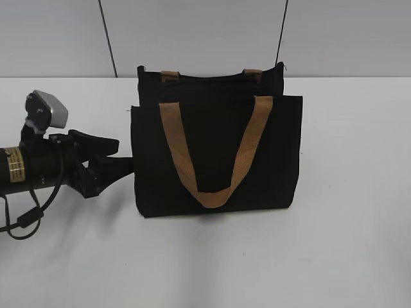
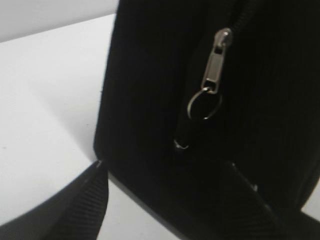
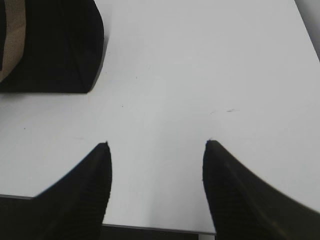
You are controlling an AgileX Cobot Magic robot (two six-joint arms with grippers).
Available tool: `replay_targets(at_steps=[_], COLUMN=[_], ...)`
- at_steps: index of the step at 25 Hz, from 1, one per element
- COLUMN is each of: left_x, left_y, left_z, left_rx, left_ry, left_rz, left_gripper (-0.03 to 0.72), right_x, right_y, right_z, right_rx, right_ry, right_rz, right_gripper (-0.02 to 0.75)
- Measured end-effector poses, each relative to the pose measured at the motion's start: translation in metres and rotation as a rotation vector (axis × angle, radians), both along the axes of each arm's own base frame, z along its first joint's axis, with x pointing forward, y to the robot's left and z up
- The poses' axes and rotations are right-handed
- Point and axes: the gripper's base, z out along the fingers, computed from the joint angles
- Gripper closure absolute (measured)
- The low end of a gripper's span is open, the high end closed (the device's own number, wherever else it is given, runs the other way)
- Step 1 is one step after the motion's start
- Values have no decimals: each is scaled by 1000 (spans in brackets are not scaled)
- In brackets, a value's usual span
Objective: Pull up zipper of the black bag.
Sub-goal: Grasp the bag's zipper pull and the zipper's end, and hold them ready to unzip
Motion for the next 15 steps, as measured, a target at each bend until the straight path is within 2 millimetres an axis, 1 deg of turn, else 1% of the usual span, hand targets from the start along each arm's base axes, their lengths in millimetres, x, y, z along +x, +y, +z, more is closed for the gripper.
replay_targets(at_steps=[3, 7, 13, 15], left_x=[5, 15, 31, 35], left_y=[-8, -10, -25, -31], left_z=[-7, -19, -25, -24], left_rx=[16, 35, 34, 30], left_ry=[12, 30, 12, 2], left_rz=[-37, -56, -97, -111], left_gripper=[159, 159, 159, 165], right_x=[0, 0, 0, 0], right_y=[0, 0, 0, 0], right_z=[0, 0, 0, 0], right_rx=[0, 0, 0, 0], right_ry=[0, 0, 0, 0], right_rz=[0, 0, 0, 0], right_gripper=[287, 287, 287, 287])
